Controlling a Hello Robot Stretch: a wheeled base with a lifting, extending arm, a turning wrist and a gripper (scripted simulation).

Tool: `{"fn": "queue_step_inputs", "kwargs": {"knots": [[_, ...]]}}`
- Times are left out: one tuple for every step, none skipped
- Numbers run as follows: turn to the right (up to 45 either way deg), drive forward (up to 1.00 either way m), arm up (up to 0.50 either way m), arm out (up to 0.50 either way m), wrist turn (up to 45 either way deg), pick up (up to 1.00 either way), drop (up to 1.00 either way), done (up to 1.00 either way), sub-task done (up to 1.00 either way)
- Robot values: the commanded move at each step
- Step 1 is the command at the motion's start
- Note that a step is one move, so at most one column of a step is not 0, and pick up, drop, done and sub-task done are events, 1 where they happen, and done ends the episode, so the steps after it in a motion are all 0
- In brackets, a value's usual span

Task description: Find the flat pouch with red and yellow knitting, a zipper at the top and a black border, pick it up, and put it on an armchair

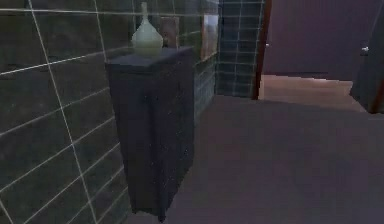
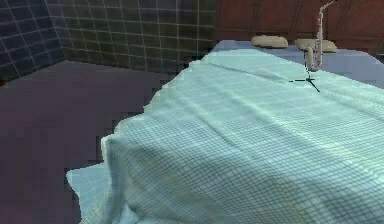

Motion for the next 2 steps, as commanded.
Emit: {"fn": "queue_step_inputs", "kwargs": {"knots": [[21.0, 0.00, 0.00, 0.00, 0.0, 0.00, 0.00, 0.00, 0.00], [0.0, 1.00, 0.00, 0.00, 0.0, 0.00, 0.00, 0.00, 0.00]]}}
